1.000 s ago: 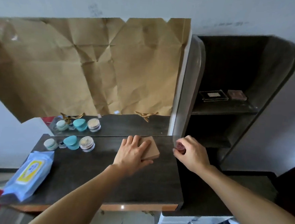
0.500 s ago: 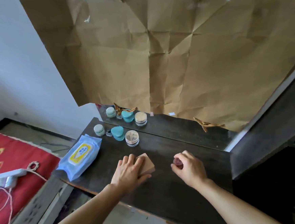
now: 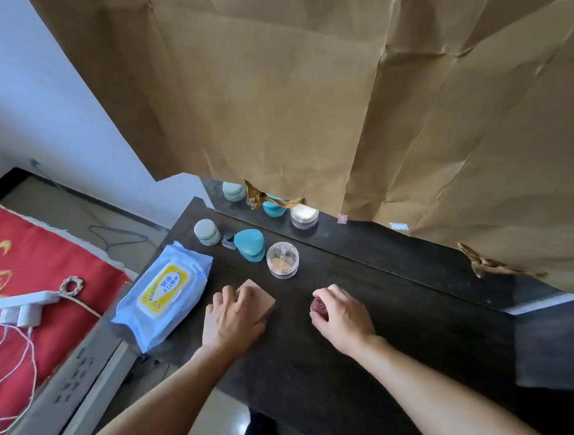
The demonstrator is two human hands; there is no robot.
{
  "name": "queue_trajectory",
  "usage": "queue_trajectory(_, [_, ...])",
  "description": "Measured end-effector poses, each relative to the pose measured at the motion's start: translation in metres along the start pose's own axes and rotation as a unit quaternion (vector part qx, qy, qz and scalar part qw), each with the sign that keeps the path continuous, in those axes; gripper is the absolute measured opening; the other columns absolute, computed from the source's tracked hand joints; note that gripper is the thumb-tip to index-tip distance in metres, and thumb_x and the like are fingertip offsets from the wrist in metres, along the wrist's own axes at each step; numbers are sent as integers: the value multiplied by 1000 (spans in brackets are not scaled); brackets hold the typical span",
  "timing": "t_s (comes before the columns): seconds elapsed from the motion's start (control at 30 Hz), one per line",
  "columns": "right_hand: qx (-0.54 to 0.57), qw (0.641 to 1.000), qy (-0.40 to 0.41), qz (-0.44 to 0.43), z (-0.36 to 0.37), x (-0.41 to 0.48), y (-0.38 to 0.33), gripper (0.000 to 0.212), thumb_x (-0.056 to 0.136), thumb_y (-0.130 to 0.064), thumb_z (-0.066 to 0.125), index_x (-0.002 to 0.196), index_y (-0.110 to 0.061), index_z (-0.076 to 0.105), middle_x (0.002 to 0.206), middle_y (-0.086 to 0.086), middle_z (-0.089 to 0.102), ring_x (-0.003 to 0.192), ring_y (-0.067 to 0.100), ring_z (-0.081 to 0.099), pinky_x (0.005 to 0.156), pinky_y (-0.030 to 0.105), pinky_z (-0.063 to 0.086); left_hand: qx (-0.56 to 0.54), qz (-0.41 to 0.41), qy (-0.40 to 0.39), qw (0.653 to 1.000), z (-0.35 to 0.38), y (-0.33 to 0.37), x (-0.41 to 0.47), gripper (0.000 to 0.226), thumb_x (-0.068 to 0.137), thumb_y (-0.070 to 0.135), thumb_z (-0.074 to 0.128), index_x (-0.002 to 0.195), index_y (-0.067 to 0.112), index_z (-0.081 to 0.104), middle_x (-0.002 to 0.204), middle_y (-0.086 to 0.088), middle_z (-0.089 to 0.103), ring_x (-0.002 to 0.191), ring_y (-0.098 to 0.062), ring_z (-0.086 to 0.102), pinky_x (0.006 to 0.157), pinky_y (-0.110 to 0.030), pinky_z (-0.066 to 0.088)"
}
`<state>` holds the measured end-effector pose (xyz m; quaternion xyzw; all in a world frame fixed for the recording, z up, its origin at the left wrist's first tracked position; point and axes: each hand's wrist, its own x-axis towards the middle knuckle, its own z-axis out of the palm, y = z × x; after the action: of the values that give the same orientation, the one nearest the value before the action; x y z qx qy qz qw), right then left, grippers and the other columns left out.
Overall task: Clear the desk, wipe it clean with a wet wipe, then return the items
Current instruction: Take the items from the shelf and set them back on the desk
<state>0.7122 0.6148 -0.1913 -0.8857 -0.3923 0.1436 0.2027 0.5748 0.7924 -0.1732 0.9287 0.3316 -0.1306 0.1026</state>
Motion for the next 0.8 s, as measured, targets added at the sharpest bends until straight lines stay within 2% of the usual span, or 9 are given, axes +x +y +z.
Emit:
queue_trajectory(0.1, [10, 1000, -13, 12, 18, 21, -16, 32, 81, -30, 63, 111, -19, 57, 107, 0, 57, 102, 22, 55, 75, 37, 50, -20, -32, 1, 999, 2, -11, 28, 69, 75, 61, 60, 127, 22, 35, 119, -7, 42, 111, -27, 44, 89, -38, 42])
queue_trajectory(0.23, [17, 999, -8, 42, 36, 45, -32, 28, 77, -23, 64, 103, -16, 57, 102, 2, 57, 98, 23, 54, 73, 36, 48, -39, -26, -13, 999, 5, -19, 63, 78, 74, 64, 60, 130, 18, 29, 119, -7, 41, 112, -27, 45, 87, -37, 45])
queue_trajectory(0.5, [48, 995, -7, 88, 65, 66, -53, 18, 75, -19, 70, 86, -17, 55, 94, 1, 53, 91, 21, 54, 68, 35, 46, -7, 45, -15, 999, 18, -32, 97, 80, 73, 64, 59, 129, 14, 30, 120, -4, 40, 111, -24, 44, 82, -36, 47])
queue_trajectory(0.63, [56, 992, 13, 116, 70, 75, -56, 24, 75, -23, 75, 88, -17, 55, 95, 0, 51, 94, 19, 52, 70, 36, 48, -19, 74, -10, 997, 16, -37, 105, 57, 83, 57, 52, 118, 14, 39, 116, -6, 44, 107, -25, 46, 82, -36, 47])
queue_trajectory(0.7, [54, 991, 8, 123, 71, 73, -56, 29, 75, -26, 75, 94, -17, 55, 100, -1, 50, 97, 18, 51, 71, 34, 47, -5, 96, -9, 995, 14, -41, 106, 46, 88, 48, 49, 117, 13, 42, 116, -8, 45, 106, -26, 46, 84, -35, 45])
queue_trajectory(0.8, [43, 991, 9, 124, 67, 62, -52, 32, 79, -33, 70, 104, -20, 55, 110, -4, 49, 104, 16, 50, 73, 34, 49, 9, 104, 6, 994, 4, -43, 100, 35, 89, 41, 47, 112, 15, 46, 115, -6, 45, 107, -25, 45, 78, -34, 45])
